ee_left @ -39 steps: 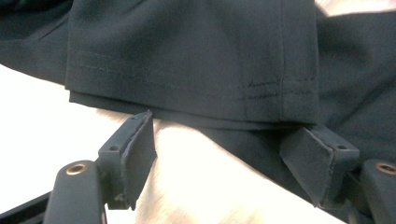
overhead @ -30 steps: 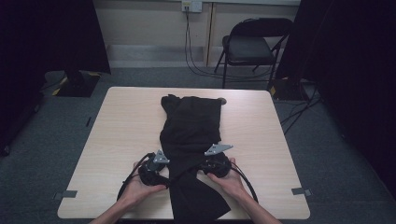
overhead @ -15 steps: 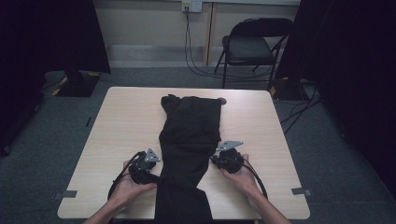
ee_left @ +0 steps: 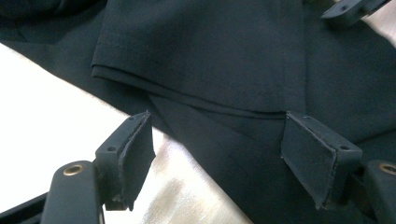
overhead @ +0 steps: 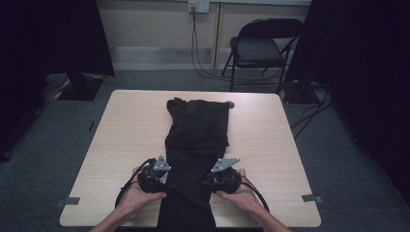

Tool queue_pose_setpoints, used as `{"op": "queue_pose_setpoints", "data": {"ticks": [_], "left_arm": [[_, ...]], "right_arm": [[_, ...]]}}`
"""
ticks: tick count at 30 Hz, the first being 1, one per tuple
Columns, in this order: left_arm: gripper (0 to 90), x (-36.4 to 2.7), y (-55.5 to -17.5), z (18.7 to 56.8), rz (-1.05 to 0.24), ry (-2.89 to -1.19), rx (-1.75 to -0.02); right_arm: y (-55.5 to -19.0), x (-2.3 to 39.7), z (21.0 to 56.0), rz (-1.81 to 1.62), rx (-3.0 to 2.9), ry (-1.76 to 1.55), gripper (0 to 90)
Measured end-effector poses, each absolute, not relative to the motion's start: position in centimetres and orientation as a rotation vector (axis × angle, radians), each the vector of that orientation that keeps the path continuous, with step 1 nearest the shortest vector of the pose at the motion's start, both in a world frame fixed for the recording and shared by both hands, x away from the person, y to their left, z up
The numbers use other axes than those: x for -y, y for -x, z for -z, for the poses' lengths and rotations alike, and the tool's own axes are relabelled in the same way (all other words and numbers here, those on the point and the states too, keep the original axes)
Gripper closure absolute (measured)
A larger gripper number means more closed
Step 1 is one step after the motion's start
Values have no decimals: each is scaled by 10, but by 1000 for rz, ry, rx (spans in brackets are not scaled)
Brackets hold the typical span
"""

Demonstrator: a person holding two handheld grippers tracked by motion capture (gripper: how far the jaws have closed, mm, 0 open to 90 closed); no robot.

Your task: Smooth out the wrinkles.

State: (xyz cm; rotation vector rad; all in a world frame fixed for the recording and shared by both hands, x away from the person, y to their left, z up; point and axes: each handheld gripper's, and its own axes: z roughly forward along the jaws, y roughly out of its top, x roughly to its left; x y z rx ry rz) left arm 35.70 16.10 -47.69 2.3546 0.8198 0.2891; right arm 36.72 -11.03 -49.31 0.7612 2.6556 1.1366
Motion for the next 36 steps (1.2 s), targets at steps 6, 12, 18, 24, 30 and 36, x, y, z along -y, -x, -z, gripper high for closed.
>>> {"op": "queue_pose_setpoints", "data": {"ticks": [6, 12, 18, 24, 30, 36], "left_arm": [[272, -165, -362, 476, -249, -2290, -863], [400, -173, -372, 465, -303, -2196, -855], [445, -161, -392, 475, -353, -2231, -842], [866, -163, -387, 467, -214, -2159, -767], [570, -167, -379, 448, -134, -2068, -769], [496, -179, -426, 442, -327, -2019, -900]], "right_arm": [[-370, 126, 490, -1056, -2654, -774, 624], [-377, 137, 475, -1169, -2533, -884, 452], [-390, 123, 481, -1145, -2485, -984, 438], [-391, 122, 485, -1128, -2527, -950, 794], [-381, 137, 467, -1192, -2493, -963, 620], [-419, 146, 445, -1227, -2335, -1006, 430]]}}
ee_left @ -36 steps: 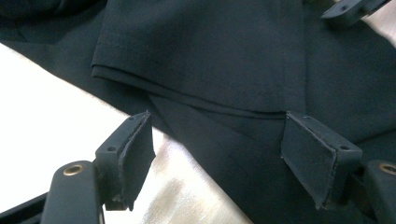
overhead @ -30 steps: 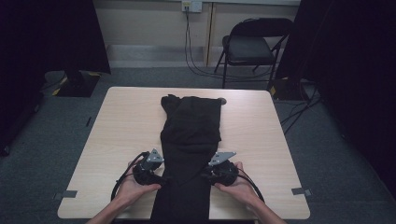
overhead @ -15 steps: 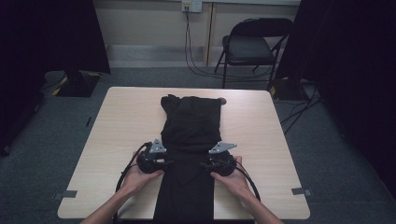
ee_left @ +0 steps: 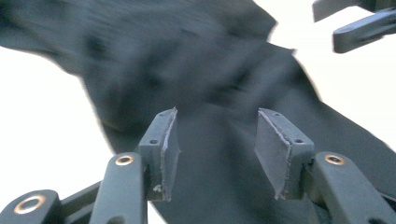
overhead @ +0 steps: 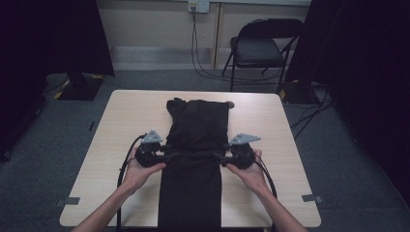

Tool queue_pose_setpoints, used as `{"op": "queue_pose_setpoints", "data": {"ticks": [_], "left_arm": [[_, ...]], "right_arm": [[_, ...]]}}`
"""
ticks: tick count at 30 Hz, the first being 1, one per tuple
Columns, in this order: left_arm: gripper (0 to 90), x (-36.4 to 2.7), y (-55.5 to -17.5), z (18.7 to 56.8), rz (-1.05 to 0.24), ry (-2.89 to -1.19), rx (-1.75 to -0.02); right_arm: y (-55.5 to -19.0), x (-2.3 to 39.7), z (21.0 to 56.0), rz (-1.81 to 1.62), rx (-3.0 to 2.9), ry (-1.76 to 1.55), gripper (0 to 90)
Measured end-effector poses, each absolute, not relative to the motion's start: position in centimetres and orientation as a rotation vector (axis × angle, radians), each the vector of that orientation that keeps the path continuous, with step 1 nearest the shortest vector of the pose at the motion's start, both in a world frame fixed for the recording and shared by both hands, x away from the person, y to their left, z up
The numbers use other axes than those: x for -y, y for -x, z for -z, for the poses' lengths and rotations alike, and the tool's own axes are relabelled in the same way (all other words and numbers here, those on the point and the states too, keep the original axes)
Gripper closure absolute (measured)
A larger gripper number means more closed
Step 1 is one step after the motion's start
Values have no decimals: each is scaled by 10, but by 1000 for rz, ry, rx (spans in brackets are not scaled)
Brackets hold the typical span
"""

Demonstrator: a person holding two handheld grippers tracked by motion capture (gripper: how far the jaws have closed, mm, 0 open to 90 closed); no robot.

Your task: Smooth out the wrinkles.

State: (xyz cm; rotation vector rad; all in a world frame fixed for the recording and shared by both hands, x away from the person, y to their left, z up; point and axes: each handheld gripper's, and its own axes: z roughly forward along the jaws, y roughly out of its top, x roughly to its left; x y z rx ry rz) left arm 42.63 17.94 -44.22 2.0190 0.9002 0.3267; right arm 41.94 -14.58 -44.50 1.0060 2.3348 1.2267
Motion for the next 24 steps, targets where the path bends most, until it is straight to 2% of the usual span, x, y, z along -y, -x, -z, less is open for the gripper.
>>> {"op": "queue_pose_setpoints", "data": {"ticks": [2, 5, 10, 12, 14, 17, 19, 20, 24], "left_arm": [[494, -179, -447, 444, -342, -2015, -944], [437, -176, -474, 451, -346, -2014, -995], [349, -164, -497, 466, -290, -2031, -1018], [355, -157, -500, 473, -294, -2049, -1019], [425, -153, -502, 481, -295, -2087, -1029], [597, -147, -499, 488, -318, -2104, -1007], [708, -143, -497, 485, -335, -2111, -1007], [747, -144, -496, 482, -337, -2112, -995], [783, -151, -496, 460, -334, -2033, -972]], "right_arm": [[-442, 144, 443, -1206, -2305, -1012, 378], [-480, 142, 449, -1214, -2324, -1079, 282], [-510, 135, 468, -1179, -2355, -1140, 256], [-514, 131, 475, -1151, -2373, -1158, 278], [-516, 126, 483, -1100, -2397, -1167, 288], [-517, 121, 491, -1107, -2397, -1186, 425], [-515, 121, 489, -1129, -2372, -1175, 637], [-514, 121, 487, -1142, -2362, -1168, 696], [-511, 128, 467, -1234, -2315, -1157, 772]]}}
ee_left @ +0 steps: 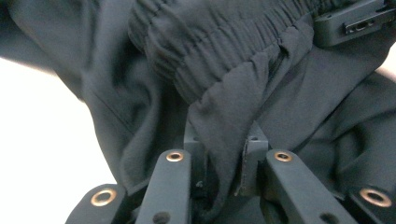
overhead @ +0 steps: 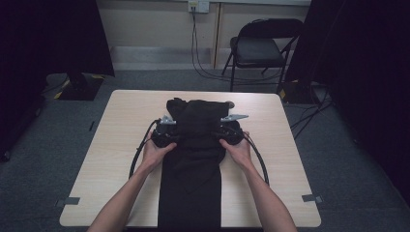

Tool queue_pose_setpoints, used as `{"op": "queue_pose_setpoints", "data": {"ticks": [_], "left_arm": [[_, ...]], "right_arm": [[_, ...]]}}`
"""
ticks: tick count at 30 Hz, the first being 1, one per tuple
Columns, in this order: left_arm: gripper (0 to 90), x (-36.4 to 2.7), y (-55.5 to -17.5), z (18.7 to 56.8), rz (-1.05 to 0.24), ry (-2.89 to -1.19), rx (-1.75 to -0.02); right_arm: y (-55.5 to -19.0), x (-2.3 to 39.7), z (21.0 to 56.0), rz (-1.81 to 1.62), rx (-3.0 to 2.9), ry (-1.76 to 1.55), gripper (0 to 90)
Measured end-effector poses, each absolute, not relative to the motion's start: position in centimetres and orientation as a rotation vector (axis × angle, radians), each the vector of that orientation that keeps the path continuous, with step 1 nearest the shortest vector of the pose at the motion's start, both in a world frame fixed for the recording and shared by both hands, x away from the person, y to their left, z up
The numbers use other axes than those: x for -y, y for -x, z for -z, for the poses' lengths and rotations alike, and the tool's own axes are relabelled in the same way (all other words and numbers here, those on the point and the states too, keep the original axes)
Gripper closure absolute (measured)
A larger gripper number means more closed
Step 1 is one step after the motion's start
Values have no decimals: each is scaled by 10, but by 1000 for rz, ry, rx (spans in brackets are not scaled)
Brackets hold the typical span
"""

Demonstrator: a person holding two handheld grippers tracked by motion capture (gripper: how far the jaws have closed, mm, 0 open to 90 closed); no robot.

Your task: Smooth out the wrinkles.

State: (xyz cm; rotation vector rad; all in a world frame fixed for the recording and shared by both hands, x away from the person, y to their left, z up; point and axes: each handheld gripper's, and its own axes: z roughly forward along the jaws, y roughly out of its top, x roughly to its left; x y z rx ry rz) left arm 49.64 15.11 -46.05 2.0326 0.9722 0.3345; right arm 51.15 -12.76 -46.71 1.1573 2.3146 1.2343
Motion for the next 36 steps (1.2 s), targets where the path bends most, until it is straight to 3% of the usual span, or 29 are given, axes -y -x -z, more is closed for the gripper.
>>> {"op": "queue_pose_setpoints", "data": {"ticks": [8, 13, 19, 23, 26, 29, 36], "left_arm": [[786, -155, -503, 379, -416, -1884, -885], [788, -155, -502, 321, -489, -1798, -826], [787, -158, -470, 253, -578, -1734, -670], [787, -161, -435, 227, -568, -1701, -609], [786, -163, -405, 230, -545, -1731, -587], [784, -166, -374, 261, -468, -1759, -599], [786, -175, -331, 364, -249, -1834, -694]], "right_arm": [[-515, 134, 399, -1397, -2160, -1102, 800], [-518, 135, 337, -1471, -2051, -1048, 811], [-498, 141, 269, -1582, -1946, -942, 814], [-473, 146, 240, -1654, -1911, -865, 814], [-448, 150, 237, -1682, -1929, -815, 814], [-424, 152, 251, -1668, -1982, -777, 813], [-368, 153, 340, -1600, -2202, -825, 813]]}}
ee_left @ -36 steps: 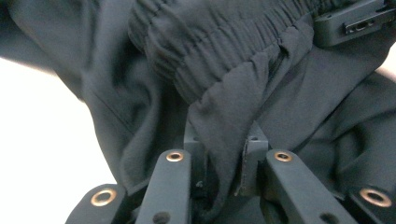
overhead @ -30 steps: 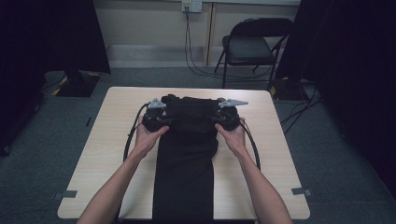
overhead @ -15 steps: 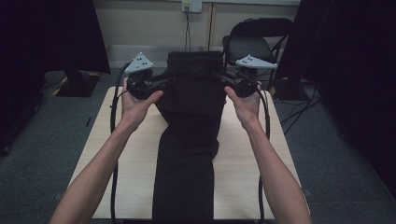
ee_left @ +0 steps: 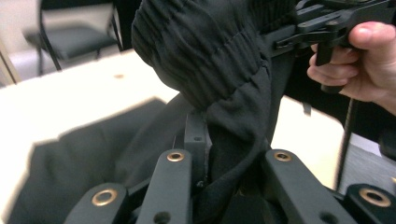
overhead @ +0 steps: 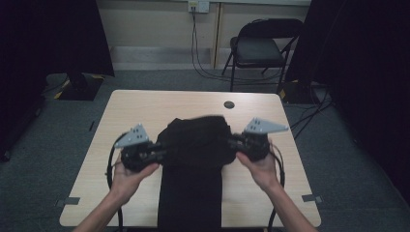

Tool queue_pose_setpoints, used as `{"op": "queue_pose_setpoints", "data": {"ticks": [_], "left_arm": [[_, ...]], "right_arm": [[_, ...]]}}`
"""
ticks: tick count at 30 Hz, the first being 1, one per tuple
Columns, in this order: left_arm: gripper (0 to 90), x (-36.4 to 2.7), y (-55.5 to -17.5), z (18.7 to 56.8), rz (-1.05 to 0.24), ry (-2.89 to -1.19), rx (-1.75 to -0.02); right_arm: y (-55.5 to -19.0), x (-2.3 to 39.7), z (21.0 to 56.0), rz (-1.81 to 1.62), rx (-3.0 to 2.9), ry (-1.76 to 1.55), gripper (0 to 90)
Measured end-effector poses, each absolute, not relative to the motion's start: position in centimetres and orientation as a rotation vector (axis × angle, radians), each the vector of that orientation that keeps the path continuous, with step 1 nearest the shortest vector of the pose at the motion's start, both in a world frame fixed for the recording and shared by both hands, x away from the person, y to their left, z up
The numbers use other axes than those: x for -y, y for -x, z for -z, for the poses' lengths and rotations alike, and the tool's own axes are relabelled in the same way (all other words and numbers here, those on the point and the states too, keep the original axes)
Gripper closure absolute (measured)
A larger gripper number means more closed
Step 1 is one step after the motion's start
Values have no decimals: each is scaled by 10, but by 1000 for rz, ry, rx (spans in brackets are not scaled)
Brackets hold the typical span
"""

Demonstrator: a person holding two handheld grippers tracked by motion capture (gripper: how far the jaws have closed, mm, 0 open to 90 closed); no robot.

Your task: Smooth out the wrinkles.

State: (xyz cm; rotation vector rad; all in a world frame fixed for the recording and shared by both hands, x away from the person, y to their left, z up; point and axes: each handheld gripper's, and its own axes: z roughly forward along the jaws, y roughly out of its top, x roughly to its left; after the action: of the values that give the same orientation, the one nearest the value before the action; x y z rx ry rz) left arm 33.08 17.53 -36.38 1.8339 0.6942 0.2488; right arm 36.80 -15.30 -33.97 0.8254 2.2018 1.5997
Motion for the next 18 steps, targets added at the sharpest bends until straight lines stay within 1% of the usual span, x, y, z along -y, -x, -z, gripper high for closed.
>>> {"op": "queue_pose_setpoints", "data": {"ticks": [3, 4, 5, 10, 12, 15, 18], "left_arm": [[784, -174, -323, 403, -163, -1928, -736], [784, -174, -322, 417, -127, -1979, -747], [784, -173, -322, 425, -124, -2005, -749], [781, -166, -327, 470, -37, -2161, -820], [779, -163, -330, 479, -58, -2202, -844], [772, -158, -346, 486, -81, -2188, -865], [771, -155, -365, 488, -114, -2165, -888]], "right_arm": [[-348, 150, 383, -1495, -2307, -865, 812], [-344, 149, 393, -1471, -2334, -876, 812], [-340, 149, 409, -1443, -2381, -901, 812], [-341, 139, 461, -1278, -2519, -945, 811], [-347, 135, 473, -1221, -2550, -938, 810], [-363, 132, 490, -1146, -2563, -962, 808], [-383, 133, 492, -1141, -2530, -986, 809]]}}
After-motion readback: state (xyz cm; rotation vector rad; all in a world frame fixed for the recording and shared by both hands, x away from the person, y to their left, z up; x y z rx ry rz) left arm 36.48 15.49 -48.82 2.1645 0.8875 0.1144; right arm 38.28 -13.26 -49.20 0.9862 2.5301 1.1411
